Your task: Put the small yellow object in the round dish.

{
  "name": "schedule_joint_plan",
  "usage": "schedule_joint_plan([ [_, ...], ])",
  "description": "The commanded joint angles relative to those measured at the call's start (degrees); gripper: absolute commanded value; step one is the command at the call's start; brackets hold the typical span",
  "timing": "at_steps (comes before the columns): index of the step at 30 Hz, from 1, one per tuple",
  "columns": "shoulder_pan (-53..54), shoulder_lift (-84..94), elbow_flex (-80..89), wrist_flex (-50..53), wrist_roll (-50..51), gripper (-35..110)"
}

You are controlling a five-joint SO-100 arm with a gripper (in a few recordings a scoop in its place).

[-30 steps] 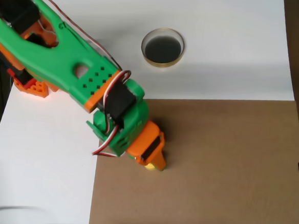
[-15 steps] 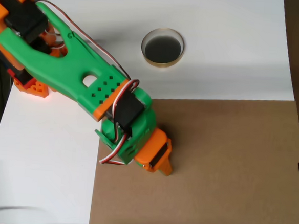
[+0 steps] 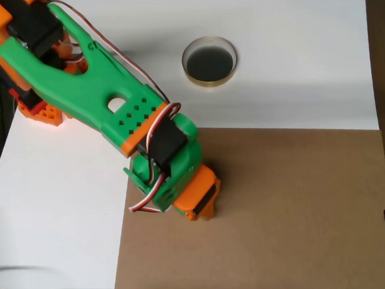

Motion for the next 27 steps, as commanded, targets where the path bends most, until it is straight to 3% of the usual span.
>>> schedule_joint_plan([
  [1, -2.64, 8.09, -3.78, 2.2, -1.85, 0],
  [14, -18.81, 24.96, -1.23, 10.99, -6.68, 0],
  [27, -33.57, 35.42, 13.18, 11.25, -9.93, 0],
])
